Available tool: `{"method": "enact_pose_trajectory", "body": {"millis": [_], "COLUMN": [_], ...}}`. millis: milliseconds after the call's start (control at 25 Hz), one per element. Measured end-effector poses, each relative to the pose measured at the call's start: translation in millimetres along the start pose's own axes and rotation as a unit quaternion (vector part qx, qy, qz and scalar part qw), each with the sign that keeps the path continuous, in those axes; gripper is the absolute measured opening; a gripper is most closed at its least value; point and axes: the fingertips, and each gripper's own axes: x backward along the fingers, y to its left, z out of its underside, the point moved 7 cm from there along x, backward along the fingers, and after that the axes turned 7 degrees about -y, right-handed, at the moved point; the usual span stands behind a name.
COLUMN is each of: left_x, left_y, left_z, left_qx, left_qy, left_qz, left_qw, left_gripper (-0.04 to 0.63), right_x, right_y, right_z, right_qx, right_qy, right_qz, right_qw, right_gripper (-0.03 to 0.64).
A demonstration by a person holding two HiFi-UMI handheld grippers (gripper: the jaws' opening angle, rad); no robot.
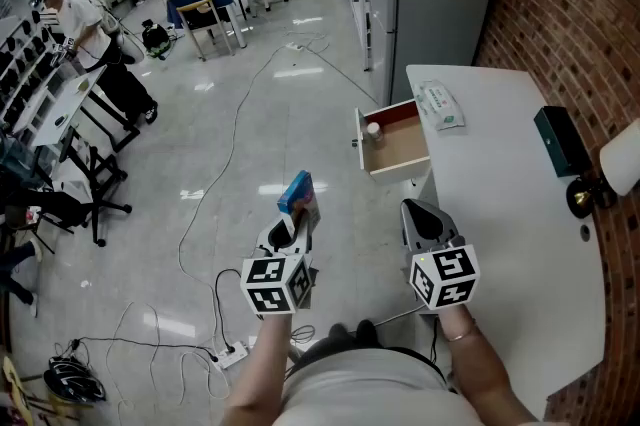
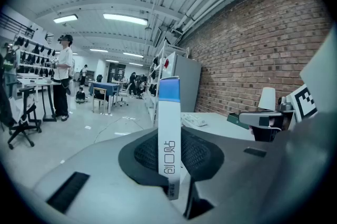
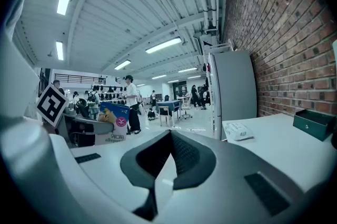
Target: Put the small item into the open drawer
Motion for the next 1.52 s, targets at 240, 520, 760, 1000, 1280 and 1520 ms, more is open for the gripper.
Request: {"method": "enact_pose_trajectory", "body": {"millis": [240,520,760,1000,1280,1520], "left_x": [6,12,5,-35,-119,-211], "left_y": [-5,-13,-8,7,56,115], "left_z": [3,9,8,4,7,-10], "left_qx": [0.005,0.013,0.012,0.013,0.017,0.018], "left_qy": [0.003,0.005,0.008,0.012,0.029,0.043], "left_qz": [0.002,0.002,-0.009,-0.009,0.006,0.023], "left_qw": [1.0,0.9999,0.9999,0.9998,0.9994,0.9986], "left_gripper": [0.074,0.074,0.074,0.074,0.074,0.074], "right_x": [11,22,15,-18,-101,-196], "right_y": [0,-1,-5,-19,-40,-56], "right_z": [-1,3,5,8,17,11], "right_qx": [-0.028,-0.048,-0.056,-0.07,-0.083,-0.091], "right_qy": [-0.017,-0.011,-0.004,0.003,0.018,0.025], "right_qz": [0.005,-0.001,-0.002,0.004,0.029,0.064], "right_qw": [0.999,0.999,0.998,0.998,0.996,0.994], "right_gripper": [0.005,0.006,0.006,0.006,0.006,0.006]}}
